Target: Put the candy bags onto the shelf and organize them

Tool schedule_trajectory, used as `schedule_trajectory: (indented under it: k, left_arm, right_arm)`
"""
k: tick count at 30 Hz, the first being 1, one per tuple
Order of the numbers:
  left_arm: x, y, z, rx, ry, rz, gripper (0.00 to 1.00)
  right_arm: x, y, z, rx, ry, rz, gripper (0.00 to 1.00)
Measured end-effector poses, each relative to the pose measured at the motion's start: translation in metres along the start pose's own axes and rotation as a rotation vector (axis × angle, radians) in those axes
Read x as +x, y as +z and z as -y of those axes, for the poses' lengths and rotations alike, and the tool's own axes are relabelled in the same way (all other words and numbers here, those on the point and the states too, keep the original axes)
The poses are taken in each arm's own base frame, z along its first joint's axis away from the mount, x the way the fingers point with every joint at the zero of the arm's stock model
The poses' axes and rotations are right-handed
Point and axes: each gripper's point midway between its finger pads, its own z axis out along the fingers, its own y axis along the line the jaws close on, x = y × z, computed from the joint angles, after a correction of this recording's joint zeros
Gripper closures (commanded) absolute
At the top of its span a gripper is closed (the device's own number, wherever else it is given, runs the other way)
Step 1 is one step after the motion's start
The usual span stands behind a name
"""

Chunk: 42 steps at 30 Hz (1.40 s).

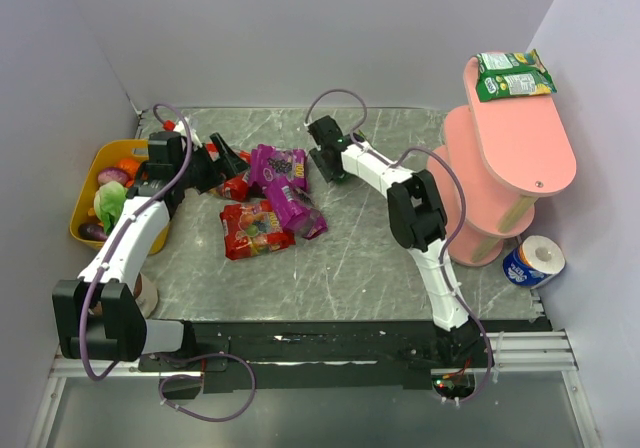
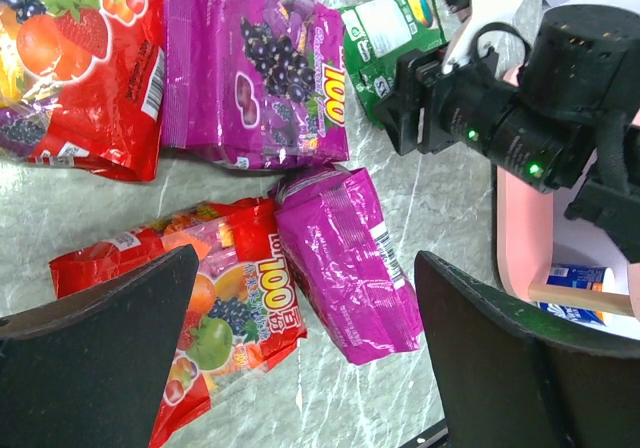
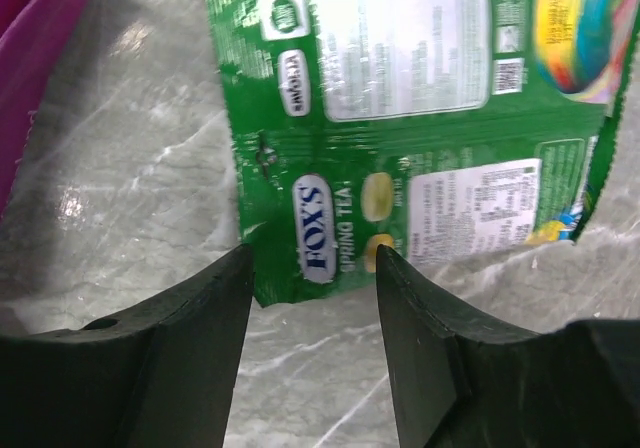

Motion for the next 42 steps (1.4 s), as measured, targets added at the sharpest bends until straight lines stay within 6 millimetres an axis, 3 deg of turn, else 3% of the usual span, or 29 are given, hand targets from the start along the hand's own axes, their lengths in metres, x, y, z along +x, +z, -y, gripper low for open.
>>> schedule_trajectory:
  k: [4, 15, 23, 31, 40, 42]
  left_arm:
    - [-0.001, 0.0, 0.002, 0.006, 0.002, 0.002, 0.04]
    - [-0.001, -0.001, 0.004, 0.015, 0.002, -0.003, 0.04]
    - [-0.002, -0.001, 0.005, 0.017, 0.003, -0.001, 0.04]
    - [-0.002, -0.001, 0.005, 0.017, 0.003, -0.001, 0.04]
    - [-0.002, -0.001, 0.005, 0.016, 0.003, -0.002, 0.04]
    - [-0.002, -0.001, 0.005, 0.016, 0.003, -0.001, 0.04]
  right_arm:
    - [0.003, -0.002, 0.005, -0.032, 0.056, -0.023, 0.41]
    - [0.035, 0.001, -0.003, -0.166, 0.177, -0.17, 0.41]
    - [0.028, 0.002, -0.013, -0.199, 0.26, -0.157, 0.39]
    - [0.022, 0.006, -0.011, -0.175, 0.545, -0.139, 0.41]
    - [0.013, 0.008, -0.011, -0.158, 0.943, -0.14, 0.62]
    - [0.011, 0.007, -0.015, -0.166, 0.993, -0.146, 0.74]
